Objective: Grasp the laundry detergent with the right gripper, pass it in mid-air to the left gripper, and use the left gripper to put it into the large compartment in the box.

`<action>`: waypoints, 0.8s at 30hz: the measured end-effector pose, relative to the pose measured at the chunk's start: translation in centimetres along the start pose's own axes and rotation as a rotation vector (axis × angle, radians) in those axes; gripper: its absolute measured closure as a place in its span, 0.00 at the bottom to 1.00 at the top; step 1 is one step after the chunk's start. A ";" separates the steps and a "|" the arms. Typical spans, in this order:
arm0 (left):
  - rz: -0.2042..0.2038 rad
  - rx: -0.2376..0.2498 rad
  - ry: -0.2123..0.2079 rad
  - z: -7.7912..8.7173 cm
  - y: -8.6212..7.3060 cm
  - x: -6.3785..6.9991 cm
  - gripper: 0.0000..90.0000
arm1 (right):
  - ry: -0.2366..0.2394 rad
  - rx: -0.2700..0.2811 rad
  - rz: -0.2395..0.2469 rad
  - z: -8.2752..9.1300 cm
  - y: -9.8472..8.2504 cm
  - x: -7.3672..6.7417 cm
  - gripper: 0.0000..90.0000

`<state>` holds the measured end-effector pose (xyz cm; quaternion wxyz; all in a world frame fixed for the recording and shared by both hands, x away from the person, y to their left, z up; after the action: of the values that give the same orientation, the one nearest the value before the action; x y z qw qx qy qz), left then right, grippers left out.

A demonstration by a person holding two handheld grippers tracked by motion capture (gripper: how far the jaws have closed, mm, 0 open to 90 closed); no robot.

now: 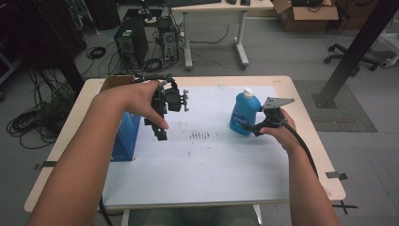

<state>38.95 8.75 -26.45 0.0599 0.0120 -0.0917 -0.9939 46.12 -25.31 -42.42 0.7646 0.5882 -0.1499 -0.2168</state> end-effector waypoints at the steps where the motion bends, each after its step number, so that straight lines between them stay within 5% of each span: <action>1: 0.000 0.000 0.000 0.0 0.0 0.0 0.06 | 0.000 0.000 0.000 0.0 0.0 0.0 0.00; 24: 0.008 0.007 -0.006 -0.3 -0.1 -0.2 0.06 | -0.062 0.048 -0.048 -1.1 -0.8 0.0 0.05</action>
<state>39.15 8.86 -26.74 0.0637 0.0089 -0.0957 -0.9933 46.58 -24.54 -43.50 0.7397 0.6030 -0.1645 -0.2494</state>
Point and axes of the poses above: each handheld gripper's, and its own axes: z roughly backward along the jaws, y roughly out of its top, x roughly to its right, the point moved 2 cm from there along -z, roughly forward along the jaws, and after that the axes turned 11 degrees about x, right-handed, at the moved point
